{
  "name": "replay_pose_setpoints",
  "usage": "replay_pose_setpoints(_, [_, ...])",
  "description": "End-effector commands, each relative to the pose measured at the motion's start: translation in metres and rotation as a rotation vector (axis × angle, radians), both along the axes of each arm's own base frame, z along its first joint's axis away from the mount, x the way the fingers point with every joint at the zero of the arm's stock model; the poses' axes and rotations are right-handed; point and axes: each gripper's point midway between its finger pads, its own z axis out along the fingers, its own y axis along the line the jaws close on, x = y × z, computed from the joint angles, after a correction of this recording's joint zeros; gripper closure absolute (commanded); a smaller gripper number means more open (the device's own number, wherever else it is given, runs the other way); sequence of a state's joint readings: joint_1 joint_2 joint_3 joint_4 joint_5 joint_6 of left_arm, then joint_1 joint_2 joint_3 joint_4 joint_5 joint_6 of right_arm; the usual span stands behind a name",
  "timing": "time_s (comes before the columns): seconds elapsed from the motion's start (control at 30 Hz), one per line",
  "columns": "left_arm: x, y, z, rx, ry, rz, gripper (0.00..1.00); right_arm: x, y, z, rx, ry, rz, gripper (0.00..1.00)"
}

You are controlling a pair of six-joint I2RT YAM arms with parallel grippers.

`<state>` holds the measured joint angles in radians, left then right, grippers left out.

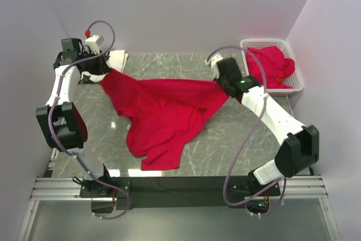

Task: Fold and stack the t-shirts
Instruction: Flatten the tshirt out

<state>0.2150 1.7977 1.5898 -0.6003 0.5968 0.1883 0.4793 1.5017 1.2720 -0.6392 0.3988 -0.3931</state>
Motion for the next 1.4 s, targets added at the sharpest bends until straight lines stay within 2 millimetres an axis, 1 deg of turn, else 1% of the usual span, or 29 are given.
replay_pose_setpoints(0.0, [0.006, 0.003, 0.098, 0.054, -0.262, 0.006, 0.99, 0.023, -0.010, 0.094, 0.079, -0.248, 0.000, 1.00])
replay_pose_setpoints(0.03, [0.005, 0.004, 0.108, 0.061, -0.290, 0.012, 0.99, 0.024, -0.013, 0.104, 0.097, -0.271, 0.001, 1.00])
replay_pose_setpoints(0.07, [0.000, 0.003, 0.127, 0.073, -0.336, 0.019, 0.99, 0.025, -0.013, 0.115, 0.115, -0.297, 0.002, 1.00])
replay_pose_setpoints(0.1, [-0.003, 0.004, 0.137, 0.084, -0.366, 0.023, 0.99, 0.023, -0.016, 0.134, 0.135, -0.344, 0.001, 1.00])
replay_pose_setpoints(0.13, [-0.004, 0.006, 0.145, 0.099, -0.392, 0.043, 0.99, 0.022, -0.018, 0.145, 0.148, -0.373, 0.001, 1.00])
replay_pose_setpoints(0.17, [-0.014, 0.006, 0.164, 0.112, -0.441, 0.056, 0.99, 0.020, -0.019, 0.154, 0.159, -0.396, 0.001, 1.00])
replay_pose_setpoints(0.23, [-0.021, 0.011, 0.180, 0.141, -0.500, 0.098, 0.99, 0.013, -0.025, 0.180, 0.188, -0.462, -0.007, 1.00])
replay_pose_setpoints(0.27, [-0.035, 0.011, 0.200, 0.155, -0.555, 0.115, 0.99, 0.010, -0.031, 0.188, 0.198, -0.485, -0.018, 1.00])
replay_pose_setpoints(0.3, [-0.041, 0.012, 0.211, 0.171, -0.589, 0.133, 0.99, 0.004, -0.035, 0.205, 0.212, -0.526, -0.018, 1.00])
replay_pose_setpoints(0.33, [-0.046, 0.014, 0.223, 0.184, -0.629, 0.152, 0.99, 0.000, -0.039, 0.212, 0.213, -0.542, -0.022, 1.00])
replay_pose_setpoints(0.37, [-0.060, 0.017, 0.239, 0.205, -0.675, 0.188, 0.99, -0.003, -0.044, 0.223, 0.214, -0.571, -0.030, 1.00])
replay_pose_setpoints(0.47, [-0.083, 0.026, 0.274, 0.249, -0.775, 0.264, 0.99, -0.021, -0.060, 0.262, 0.191, -0.677, -0.031, 1.00])
replay_pose_setpoints(0.57, [-0.103, 0.032, 0.304, 0.267, -0.854, 0.337, 0.99, -0.037, -0.067, 0.299, 0.207, -0.781, -0.032, 1.00])
replay_pose_setpoints(0.63, [-0.116, 0.033, 0.319, 0.269, -0.898, 0.364, 0.99, -0.054, -0.074, 0.324, 0.230, -0.855, -0.036, 1.00])
replay_pose_setpoints(0.7, [-0.139, 0.031, 0.340, 0.273, -0.962, 0.390, 0.99, -0.075, -0.078, 0.345, 0.263, -0.909, -0.025, 1.00])
replay_pose_setpoints(0.73, [-0.146, 0.030, 0.345, 0.275, -0.979, 0.398, 0.99, -0.082, -0.080, 0.347, 0.269, -0.912, -0.021, 1.00])
replay_pose_setpoints(0.77, [-0.164, 0.029, 0.356, 0.285, -1.015, 0.409, 0.99, -0.097, -0.084, 0.358, 0.288, -0.944, -0.016, 1.00])
replay_pose_setpoints(0.83, [-0.182, 0.030, 0.362, 0.303, -1.033, 0.436, 0.99, -0.113, -0.085, 0.361, 0.303, -0.946, 0.012, 1.00])
replay_pose_setpoints(0.87, [-0.199, 0.028, 0.370, 0.317, -1.066, 0.445, 0.99, -0.121, -0.086, 0.365, 0.315, -0.961, 0.018, 1.00])
replay_pose_setpoints(0.97, [-0.240, 0.028, 0.386, 0.357, -1.134, 0.492, 0.99, -0.167, -0.095, 0.385, 0.369, -1.042, 0.053, 1.00])
replay_pose_setpoints(1.0, [-0.250, 0.029, 0.391, 0.368, -1.154, 0.506, 0.99, -0.175, -0.097, 0.386, 0.375, -1.048, 0.062, 1.00])
replay_pose_setpoints(1.03, [-0.270, 0.031, 0.401, 0.388, -1.193, 0.540, 0.99, -0.183, -0.098, 0.391, 0.383, -1.064, 0.070, 1.00])
replay_pose_setpoints(1.07, [-0.278, 0.032, 0.405, 0.403, -1.211, 0.559, 0.99, -0.196, -0.103, 0.400, 0.398, -1.099, 0.066, 1.00])
replay_pose_setpoints(1.1, [-0.286, 0.034, 0.410, 0.419, -1.225, 0.571, 0.99, -0.200, -0.105, 0.403, 0.397, -1.109, 0.065, 1.00])
replay_pose_setpoints(1.13, [-0.298, 0.037, 0.419, 0.448, -1.259, 0.606, 0.99, -0.203, -0.107, 0.405, 0.394, -1.118, 0.063, 1.00])
replay_pose_setpoints(1.23, [-0.305, 0.042, 0.433, 0.507, -1.314, 0.630, 0.99, -0.195, -0.108, 0.407, 0.358, -1.123, 0.052, 1.00])
replay_pose_setpoints(1.3, [-0.297, 0.045, 0.435, 0.536, -1.329, 0.630, 0.99, -0.175, -0.103, 0.403, 0.333, -1.110, 0.046, 1.00])
replay_pose_setpoints(1.33, [-0.287, 0.053, 0.435, 0.573, -1.322, 0.659, 0.99, -0.165, -0.101, 0.401, 0.322, -1.100, 0.041, 1.00])
replay_pose_setpoints(1.37, [-0.282, 0.054, 0.441, 0.585, -1.350, 0.655, 0.99, -0.144, -0.095, 0.391, 0.295, -1.060, 0.041, 1.00])
